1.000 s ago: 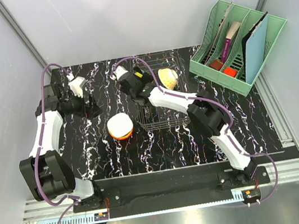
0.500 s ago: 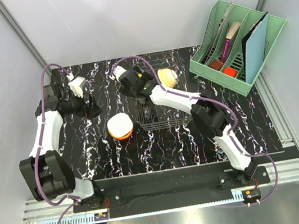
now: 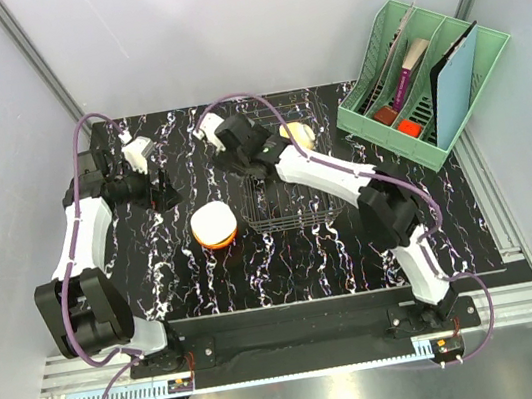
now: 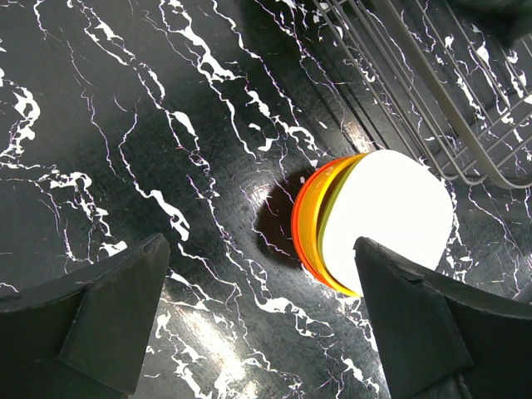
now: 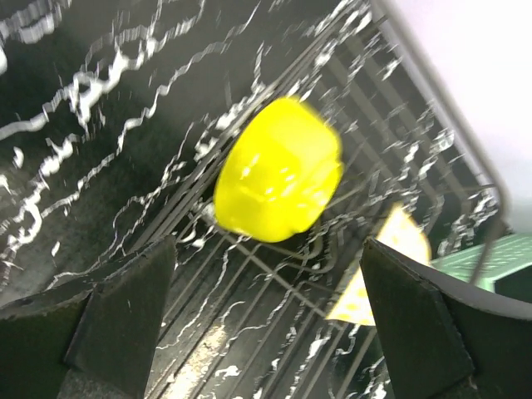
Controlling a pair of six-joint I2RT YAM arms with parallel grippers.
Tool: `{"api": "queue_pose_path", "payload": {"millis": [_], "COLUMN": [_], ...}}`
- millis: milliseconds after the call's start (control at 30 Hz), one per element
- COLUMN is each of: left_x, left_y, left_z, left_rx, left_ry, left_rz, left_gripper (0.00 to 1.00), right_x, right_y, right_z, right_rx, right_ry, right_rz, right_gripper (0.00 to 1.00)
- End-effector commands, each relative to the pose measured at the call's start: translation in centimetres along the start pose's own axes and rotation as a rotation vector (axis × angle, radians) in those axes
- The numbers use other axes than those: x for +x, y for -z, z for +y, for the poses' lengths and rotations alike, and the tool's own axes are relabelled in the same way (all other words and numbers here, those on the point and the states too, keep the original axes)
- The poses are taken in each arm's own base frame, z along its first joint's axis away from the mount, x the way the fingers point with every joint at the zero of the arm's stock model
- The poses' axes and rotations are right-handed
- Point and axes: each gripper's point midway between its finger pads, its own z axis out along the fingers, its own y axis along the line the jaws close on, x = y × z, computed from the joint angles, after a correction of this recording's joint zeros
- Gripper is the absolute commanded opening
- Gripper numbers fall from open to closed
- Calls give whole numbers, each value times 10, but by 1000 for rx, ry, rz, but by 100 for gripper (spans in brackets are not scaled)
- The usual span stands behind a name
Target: Load the bowls into the dish rack
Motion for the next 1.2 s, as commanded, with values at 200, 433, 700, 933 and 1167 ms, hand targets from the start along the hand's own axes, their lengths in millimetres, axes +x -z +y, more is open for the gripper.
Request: {"api": "queue_pose_path", "payload": {"millis": [200,433,700,933,1167], "left_x": [28,61,50,59,58], "left_y": [-11,-36,-49,-54,-53], "left_z": [17,-11,-32,-35,-36], "left_rx": [-64,13,47,55,51], "left_ry": [-15,-104,-170,-172,-181], "left_rz": [128,283,297,329,332], "left_gripper": [98,98,96,80,65], "right_x": [-58,19,74,92,95], "right_y": [90,97,117,141,148], "right_z": [-189,-263,-247,-247,-248], "right_rx": [449,469,418,426,426], "right_ry": [-150,-248,-129,-162,-162], "right_rz": [-202,-119,-23,-22,-26], "right_gripper": [100,99,100,100,100]}}
